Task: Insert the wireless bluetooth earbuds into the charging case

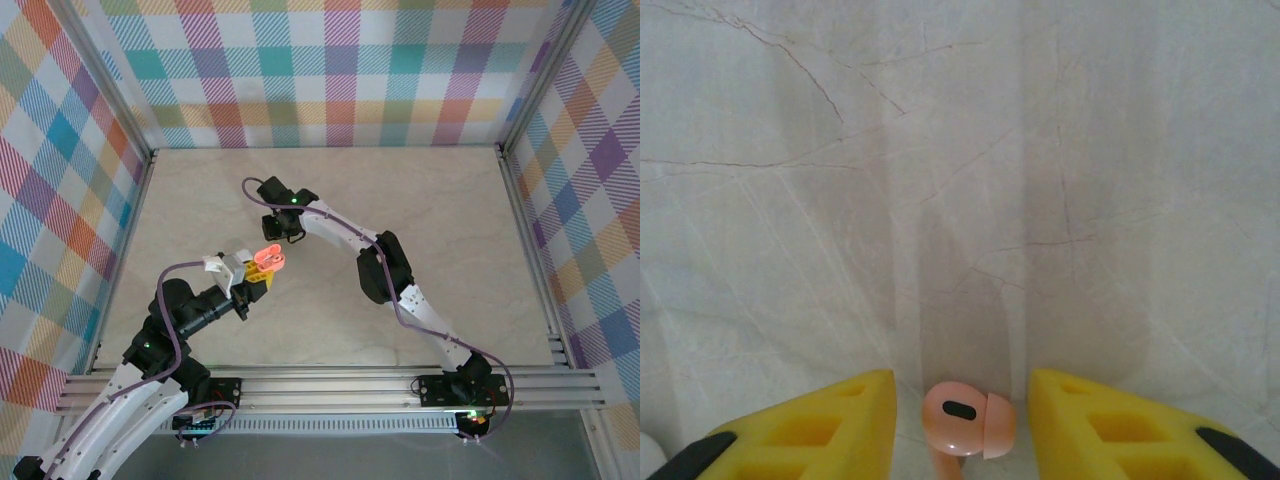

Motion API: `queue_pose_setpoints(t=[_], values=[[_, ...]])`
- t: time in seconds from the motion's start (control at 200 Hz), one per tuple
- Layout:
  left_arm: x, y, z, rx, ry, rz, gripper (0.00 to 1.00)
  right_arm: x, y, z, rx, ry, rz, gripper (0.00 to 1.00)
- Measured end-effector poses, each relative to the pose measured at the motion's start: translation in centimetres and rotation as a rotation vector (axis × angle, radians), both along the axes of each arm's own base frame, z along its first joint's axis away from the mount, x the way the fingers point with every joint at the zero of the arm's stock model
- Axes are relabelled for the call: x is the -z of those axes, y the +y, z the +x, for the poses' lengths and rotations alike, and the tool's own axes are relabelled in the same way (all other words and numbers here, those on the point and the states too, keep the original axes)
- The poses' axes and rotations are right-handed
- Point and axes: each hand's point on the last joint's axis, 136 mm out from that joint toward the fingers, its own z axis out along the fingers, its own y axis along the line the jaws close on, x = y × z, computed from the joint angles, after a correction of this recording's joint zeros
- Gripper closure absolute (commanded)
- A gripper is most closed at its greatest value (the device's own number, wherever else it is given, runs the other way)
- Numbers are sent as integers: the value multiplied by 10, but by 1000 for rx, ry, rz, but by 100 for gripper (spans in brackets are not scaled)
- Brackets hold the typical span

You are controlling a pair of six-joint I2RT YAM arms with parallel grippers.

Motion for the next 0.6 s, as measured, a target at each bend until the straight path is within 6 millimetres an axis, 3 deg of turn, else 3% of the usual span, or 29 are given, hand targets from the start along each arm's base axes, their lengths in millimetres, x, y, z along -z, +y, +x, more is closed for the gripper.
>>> queue_pose_setpoints(t=[0.6], values=[[1, 0, 0, -5, 14, -11, 100, 0, -8, -3, -58, -28, -15, 76]])
